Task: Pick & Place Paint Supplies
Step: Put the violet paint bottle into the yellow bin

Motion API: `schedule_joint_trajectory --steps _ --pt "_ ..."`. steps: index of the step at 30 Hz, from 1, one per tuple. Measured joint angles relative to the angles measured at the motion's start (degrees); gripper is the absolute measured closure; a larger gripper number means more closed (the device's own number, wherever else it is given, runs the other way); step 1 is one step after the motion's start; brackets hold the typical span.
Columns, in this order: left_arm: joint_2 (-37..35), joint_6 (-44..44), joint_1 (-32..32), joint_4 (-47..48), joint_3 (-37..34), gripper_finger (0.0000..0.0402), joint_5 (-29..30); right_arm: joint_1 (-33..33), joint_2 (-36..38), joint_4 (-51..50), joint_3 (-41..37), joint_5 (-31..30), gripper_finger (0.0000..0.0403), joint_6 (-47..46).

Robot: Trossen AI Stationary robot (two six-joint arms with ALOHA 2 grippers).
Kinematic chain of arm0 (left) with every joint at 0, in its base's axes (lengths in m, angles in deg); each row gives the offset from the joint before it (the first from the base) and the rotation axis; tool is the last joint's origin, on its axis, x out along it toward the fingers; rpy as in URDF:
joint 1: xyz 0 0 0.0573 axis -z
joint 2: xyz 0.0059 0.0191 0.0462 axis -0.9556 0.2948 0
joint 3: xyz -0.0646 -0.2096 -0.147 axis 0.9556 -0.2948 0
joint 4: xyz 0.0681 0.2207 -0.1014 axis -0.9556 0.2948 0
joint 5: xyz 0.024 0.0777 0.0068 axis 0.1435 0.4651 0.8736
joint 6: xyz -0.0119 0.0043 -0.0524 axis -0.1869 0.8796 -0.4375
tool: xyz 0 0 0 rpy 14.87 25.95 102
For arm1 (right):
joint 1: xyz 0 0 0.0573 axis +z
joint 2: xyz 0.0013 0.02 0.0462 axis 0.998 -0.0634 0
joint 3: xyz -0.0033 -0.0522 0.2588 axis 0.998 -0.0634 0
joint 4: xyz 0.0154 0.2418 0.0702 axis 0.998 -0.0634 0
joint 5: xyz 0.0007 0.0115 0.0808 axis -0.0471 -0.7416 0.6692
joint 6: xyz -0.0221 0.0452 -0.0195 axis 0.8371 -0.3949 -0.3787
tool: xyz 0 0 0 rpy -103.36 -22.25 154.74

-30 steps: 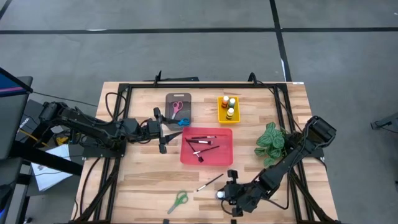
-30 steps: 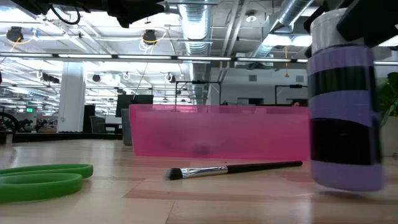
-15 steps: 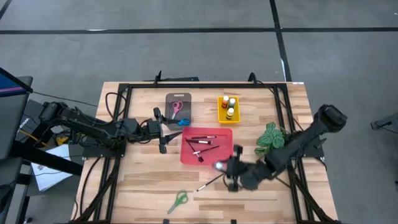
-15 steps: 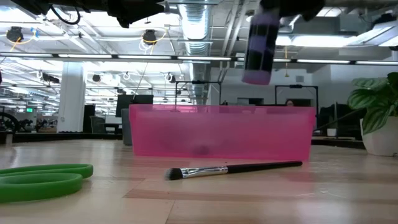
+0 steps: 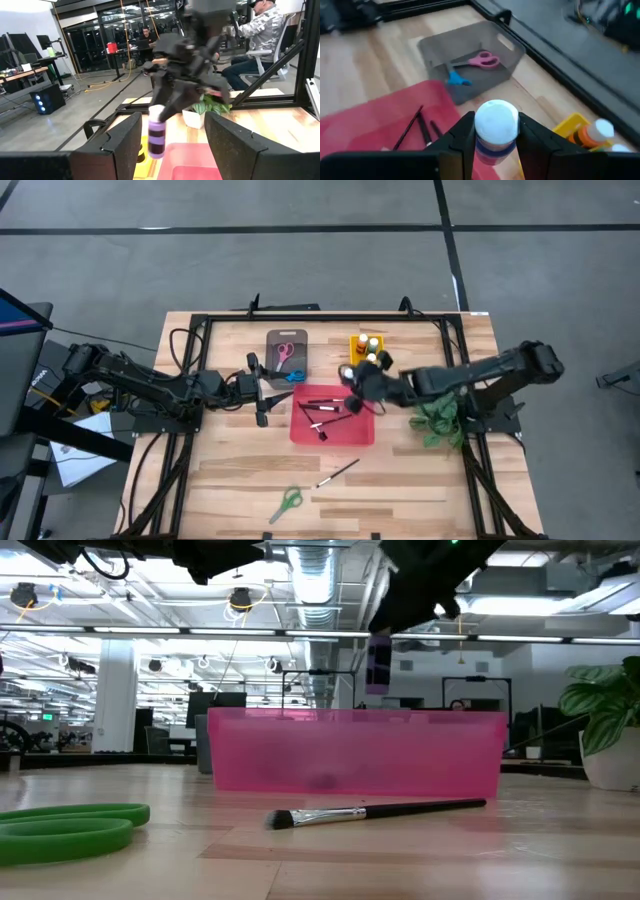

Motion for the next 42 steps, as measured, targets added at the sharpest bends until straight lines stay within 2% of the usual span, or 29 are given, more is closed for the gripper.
schedule_joint_trajectory --steps 3,9,20,28,31,42 --pt "0.0 0.0 0.0 0.1 0.0 0.0193 0.0 -4.1 -1.7 1.0 0.0 2.2 0.0297 -2.9" --pt "0.0 -1.5 0.0 0.6 0.0 0.0193 0.0 -8.5 -7.0 0.7 0.0 1.1 0.0297 -10.1" --pt "0.0 -1.5 -0.3 0.6 0.0 0.0193 0.0 -6.0 -9.9 -0.6 0.0 -13.4 0.0297 -26.7" --pt "0.0 -1.5 -1.6 0.3 0.0 0.0193 0.0 -6.5 -9.9 -6.2 0.0 -16.9 0.0297 -35.4" --pt "0.0 -1.5 -1.6 0.3 0.0 0.0193 0.0 -7.1 -10.7 -7.3 0.0 -18.6 0.0297 -37.2" --pt "0.0 -1.5 -1.6 0.6 0.0 0.0193 0.0 -9.8 -13.2 -6.7 -0.1 -17.8 0.0297 -36.9"
